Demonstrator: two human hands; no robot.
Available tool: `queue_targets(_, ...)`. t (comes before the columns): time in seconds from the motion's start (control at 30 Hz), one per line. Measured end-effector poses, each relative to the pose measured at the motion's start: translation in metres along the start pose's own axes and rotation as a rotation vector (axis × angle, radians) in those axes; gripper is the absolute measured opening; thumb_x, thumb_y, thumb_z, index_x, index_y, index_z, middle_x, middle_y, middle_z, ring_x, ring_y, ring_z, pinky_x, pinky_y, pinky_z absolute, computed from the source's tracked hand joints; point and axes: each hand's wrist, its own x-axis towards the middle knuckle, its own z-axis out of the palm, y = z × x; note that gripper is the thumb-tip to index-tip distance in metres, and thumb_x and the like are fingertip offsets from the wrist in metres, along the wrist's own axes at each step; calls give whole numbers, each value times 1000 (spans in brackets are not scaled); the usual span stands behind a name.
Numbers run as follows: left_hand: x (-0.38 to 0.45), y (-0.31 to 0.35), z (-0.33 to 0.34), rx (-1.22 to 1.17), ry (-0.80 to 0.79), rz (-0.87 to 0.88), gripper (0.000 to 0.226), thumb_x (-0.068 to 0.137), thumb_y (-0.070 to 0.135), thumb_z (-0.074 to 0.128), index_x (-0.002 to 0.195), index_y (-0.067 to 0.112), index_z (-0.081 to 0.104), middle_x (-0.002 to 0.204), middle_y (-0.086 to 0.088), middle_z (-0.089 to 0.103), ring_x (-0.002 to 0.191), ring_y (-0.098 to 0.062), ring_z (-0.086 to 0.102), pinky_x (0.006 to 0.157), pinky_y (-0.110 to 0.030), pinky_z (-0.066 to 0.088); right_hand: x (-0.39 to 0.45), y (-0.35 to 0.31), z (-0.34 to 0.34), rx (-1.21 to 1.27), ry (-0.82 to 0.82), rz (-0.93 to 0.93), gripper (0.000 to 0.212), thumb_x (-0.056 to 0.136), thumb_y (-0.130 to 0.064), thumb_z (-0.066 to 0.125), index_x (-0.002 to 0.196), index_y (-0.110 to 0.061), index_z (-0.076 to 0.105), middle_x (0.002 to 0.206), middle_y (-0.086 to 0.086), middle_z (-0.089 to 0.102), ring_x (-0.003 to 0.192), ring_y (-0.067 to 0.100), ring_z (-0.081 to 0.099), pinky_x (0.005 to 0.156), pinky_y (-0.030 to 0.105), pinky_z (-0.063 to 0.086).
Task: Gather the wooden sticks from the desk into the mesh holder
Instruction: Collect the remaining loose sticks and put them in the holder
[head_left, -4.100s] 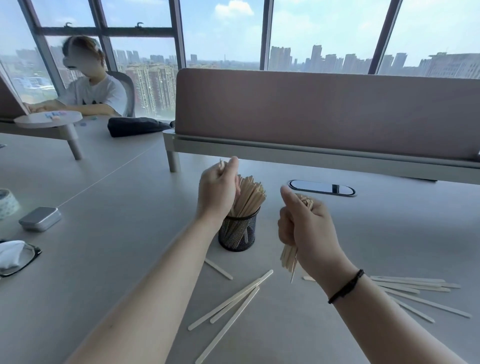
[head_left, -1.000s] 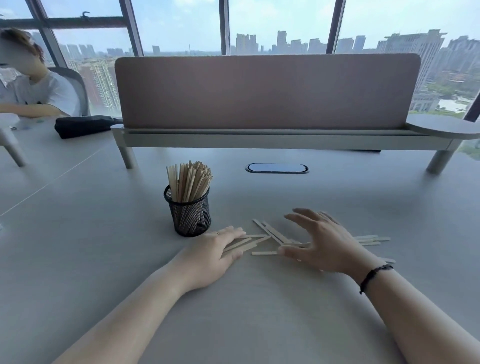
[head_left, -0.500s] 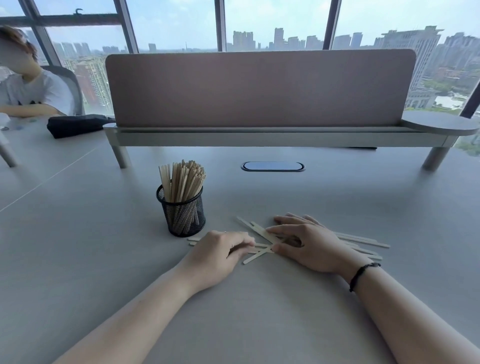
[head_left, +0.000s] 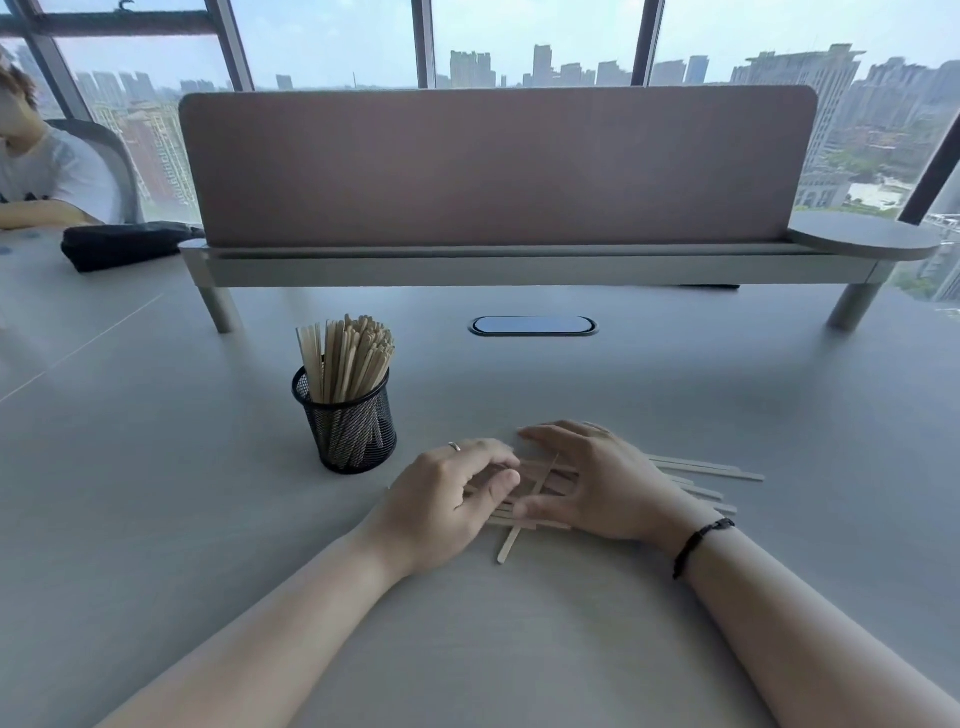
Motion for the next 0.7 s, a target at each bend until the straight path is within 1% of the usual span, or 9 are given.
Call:
queue_targets(0.03, 0, 1, -1, 61, -12, -29, 46, 92, 59, 54, 117, 23, 68, 122, 9, 68, 120, -7, 60, 100, -39, 48, -2, 2, -4, -30, 26, 6, 102, 60, -96, 51, 146, -42, 41, 147, -19, 48, 134, 11, 45, 109, 30, 35)
queue_targets(0.1, 0, 4, -3, 249, -123, -91, 76, 77, 83, 49, 133, 32, 57, 144, 12, 54, 140, -7, 40, 118, -41, 29, -8, 10, -14, -83, 24, 35, 116, 53, -100, 48, 152, -42, 30, 155, -15, 38, 141, 14, 37, 115, 32, 26)
queue_targets(0.17, 0, 6, -2, 416, -289, -137, 99, 66, 95, 42, 147, 38, 38, 160, 13, 31, 151, -8, 16, 125, -40, 10, -15, 23, -24, -87, -72, 127, 132, 43, -102, 49, 156, -43, 14, 163, -11, 22, 149, 17, 21, 120, 35, 16)
queue_targets(0.23, 1, 5, -1, 459, -354, -165, 104, 65, 96, 41, 152, 40, 27, 164, 13, 20, 153, -9, 6, 125, -40, 4, -22, 35, -27, -91, -206, 216, 142, 40, -103, 50, 157, -40, 0, 167, -10, 3, 153, 12, -1, 123, 34, 2)
queue_targets(0.3, 1, 3, -3, 438, -354, -185, 95, 72, 90, 42, 151, 41, 29, 163, 15, 23, 152, -8, 10, 125, -39, 6, -25, 41, -26, -106, -268, 235, 143, 42, -102, 49, 158, -36, -3, 167, -11, -7, 151, 7, -15, 122, 32, -9)
queue_targets(0.37, 0, -1, -7, 376, -332, -168, 78, 80, 77, 47, 147, 39, 39, 159, 15, 32, 150, -8, 21, 124, -36, 14, -23, 41, -21, -82, -246, 221, 142, 44, -101, 50, 159, -35, 0, 167, -12, -5, 151, 6, -15, 122, 33, -10)
queue_targets(0.43, -1, -7, -11, 264, -298, -142, 61, 84, 62, 54, 139, 36, 51, 148, 14, 46, 140, -8, 38, 118, -32, 28, -16, 38, -17, -53, -214, 194, 143, 41, -102, 49, 159, -33, 7, 167, -12, 1, 152, 7, -9, 124, 33, -5)
queue_targets(0.5, -4, -10, -14, 183, -293, -153, 48, 85, 53, 57, 130, 35, 58, 133, 18, 51, 124, -3, 49, 108, -28, 39, -11, 35, -14, -2, -182, 180, 145, 38, -103, 49, 159, -30, 15, 166, -13, 9, 153, 8, -1, 124, 33, 3)
queue_targets(0.7, -5, -5, -15, 86, -319, -102, 35, 88, 33, 59, 122, 31, 67, 119, 14, 52, 106, 2, 52, 92, -9, 37, 1, 16, -4, 91, -105, 107, 133, 45, -100, 51, 154, -26, 33, 159, -13, 32, 146, 7, 26, 117, 26, 22)
